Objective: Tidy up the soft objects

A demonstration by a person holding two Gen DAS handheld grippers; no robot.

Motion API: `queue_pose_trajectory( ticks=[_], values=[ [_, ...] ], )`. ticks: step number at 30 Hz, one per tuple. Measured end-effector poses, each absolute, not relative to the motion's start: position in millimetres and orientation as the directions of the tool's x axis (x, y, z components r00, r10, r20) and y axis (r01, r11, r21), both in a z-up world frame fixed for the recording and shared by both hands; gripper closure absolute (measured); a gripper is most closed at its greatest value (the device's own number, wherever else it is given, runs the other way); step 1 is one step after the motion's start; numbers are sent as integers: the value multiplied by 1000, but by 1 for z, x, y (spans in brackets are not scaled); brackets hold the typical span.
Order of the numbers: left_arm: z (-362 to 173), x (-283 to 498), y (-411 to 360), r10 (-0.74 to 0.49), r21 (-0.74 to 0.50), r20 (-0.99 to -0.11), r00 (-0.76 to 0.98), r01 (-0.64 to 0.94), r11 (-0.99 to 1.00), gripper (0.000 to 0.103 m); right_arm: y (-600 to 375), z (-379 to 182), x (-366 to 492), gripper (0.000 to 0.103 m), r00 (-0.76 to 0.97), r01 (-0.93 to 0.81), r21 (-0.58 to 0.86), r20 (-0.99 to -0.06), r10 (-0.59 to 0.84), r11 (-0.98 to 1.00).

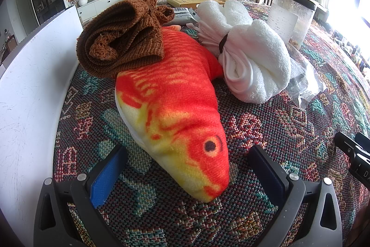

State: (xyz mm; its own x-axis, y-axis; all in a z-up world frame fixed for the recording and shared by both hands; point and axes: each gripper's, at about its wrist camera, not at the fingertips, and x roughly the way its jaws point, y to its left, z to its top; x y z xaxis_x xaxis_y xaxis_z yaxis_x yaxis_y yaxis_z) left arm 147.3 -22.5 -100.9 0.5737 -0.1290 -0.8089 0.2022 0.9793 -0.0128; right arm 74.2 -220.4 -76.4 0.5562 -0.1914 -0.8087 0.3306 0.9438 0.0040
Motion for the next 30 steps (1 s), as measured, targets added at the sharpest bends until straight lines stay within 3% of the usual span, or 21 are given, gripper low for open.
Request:
queue_pose_trajectory(
  ticks=[30],
  values=[
    [-100, 149, -18, -127, -13, -811, 571, 201, 980, 0, -221, -77, 75, 20, 556, 330, 4, -809, -192, 944]
  ],
)
